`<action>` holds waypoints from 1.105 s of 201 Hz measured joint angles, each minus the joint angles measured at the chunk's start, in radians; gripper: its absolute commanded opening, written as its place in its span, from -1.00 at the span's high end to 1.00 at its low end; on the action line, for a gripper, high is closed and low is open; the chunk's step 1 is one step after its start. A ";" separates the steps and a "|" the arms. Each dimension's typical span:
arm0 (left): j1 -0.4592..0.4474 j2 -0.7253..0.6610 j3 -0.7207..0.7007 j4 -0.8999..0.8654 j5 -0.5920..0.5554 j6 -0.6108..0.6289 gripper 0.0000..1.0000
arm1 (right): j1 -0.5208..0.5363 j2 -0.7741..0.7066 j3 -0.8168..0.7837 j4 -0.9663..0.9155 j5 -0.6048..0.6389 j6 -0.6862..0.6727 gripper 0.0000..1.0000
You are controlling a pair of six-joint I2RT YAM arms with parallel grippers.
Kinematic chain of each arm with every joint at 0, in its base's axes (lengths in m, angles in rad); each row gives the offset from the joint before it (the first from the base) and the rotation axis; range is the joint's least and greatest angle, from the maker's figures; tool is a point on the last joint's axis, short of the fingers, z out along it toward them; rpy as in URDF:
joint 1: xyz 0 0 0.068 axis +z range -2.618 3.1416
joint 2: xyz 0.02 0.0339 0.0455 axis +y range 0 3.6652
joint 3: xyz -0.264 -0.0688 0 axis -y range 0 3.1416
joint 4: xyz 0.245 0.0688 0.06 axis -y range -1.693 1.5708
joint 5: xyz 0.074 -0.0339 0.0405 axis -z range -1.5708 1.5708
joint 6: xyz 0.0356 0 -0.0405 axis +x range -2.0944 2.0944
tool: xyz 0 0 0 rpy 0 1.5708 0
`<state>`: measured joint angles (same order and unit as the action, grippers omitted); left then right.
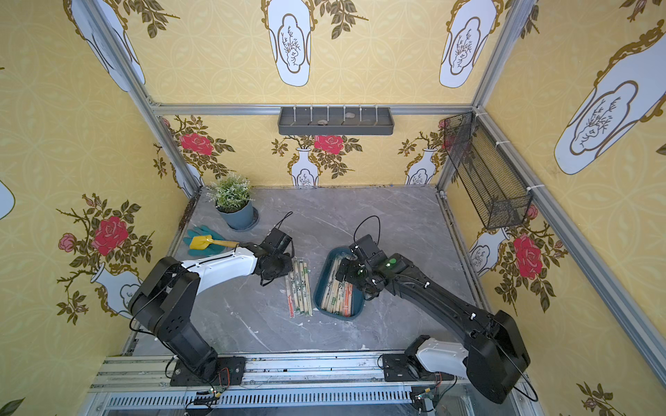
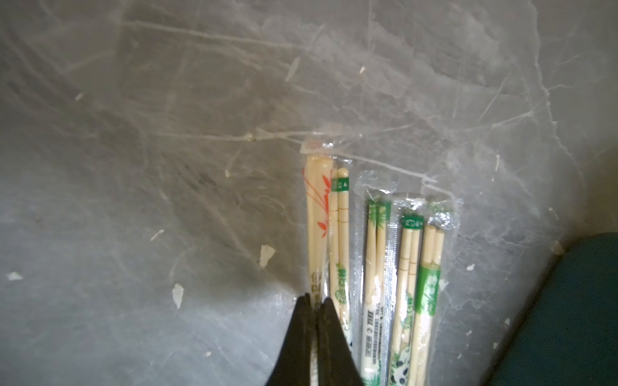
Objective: Take the paired disposable chopsticks out of the storage box
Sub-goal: Place the paired disposable chopsticks at the center of the board.
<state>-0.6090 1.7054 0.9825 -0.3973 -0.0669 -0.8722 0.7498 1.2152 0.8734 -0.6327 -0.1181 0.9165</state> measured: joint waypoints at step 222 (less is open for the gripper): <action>-0.101 -0.068 0.190 -0.017 0.053 0.081 0.04 | -0.047 -0.054 -0.041 -0.024 0.018 0.003 -0.95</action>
<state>-0.7101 1.6371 1.1721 -0.4145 -0.0135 -0.7914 0.7025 1.1610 0.8322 -0.6571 -0.1001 0.9192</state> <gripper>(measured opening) 0.476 0.975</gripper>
